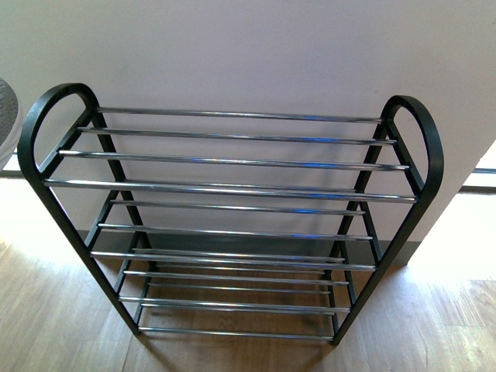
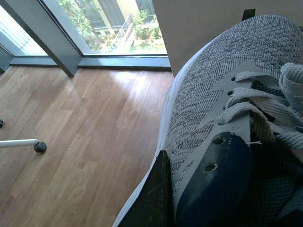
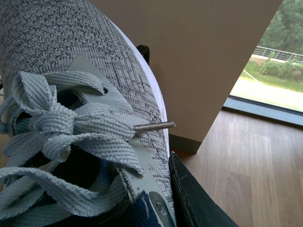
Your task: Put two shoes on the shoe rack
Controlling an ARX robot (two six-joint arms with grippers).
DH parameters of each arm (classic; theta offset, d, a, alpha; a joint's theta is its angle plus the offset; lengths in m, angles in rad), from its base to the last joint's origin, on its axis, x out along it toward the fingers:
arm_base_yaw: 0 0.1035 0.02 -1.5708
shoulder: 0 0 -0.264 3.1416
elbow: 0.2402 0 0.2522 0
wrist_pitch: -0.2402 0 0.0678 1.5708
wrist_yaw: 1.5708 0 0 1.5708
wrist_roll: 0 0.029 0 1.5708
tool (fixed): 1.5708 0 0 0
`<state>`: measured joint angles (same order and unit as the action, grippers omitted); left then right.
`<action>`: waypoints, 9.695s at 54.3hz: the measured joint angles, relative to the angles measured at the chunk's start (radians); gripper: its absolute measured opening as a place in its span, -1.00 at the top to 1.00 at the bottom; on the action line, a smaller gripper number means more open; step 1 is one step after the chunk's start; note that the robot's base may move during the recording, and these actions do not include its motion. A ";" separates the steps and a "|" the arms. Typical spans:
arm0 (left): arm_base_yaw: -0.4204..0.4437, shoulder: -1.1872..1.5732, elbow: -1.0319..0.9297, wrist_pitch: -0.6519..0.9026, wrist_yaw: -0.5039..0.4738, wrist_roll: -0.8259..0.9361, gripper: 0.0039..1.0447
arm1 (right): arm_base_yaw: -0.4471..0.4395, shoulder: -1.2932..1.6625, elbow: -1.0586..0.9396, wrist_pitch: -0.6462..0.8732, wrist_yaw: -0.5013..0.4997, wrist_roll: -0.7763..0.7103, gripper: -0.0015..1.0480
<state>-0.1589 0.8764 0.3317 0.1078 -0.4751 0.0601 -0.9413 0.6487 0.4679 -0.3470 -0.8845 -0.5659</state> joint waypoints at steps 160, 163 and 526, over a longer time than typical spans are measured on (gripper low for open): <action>-0.001 0.000 0.000 0.000 0.007 0.000 0.97 | 0.882 1.335 0.937 0.079 1.128 0.806 0.97; -0.001 0.000 0.000 0.000 0.007 0.000 0.97 | 0.876 1.343 0.948 0.085 1.130 0.815 0.97; -0.526 1.398 1.294 -0.064 0.326 -0.946 0.97 | 0.938 -0.643 -0.449 0.350 0.885 0.556 -0.82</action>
<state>-0.6849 2.2749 1.6260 0.0433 -0.1493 -0.8856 -0.0036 0.0055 0.0193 0.0032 0.0002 -0.0101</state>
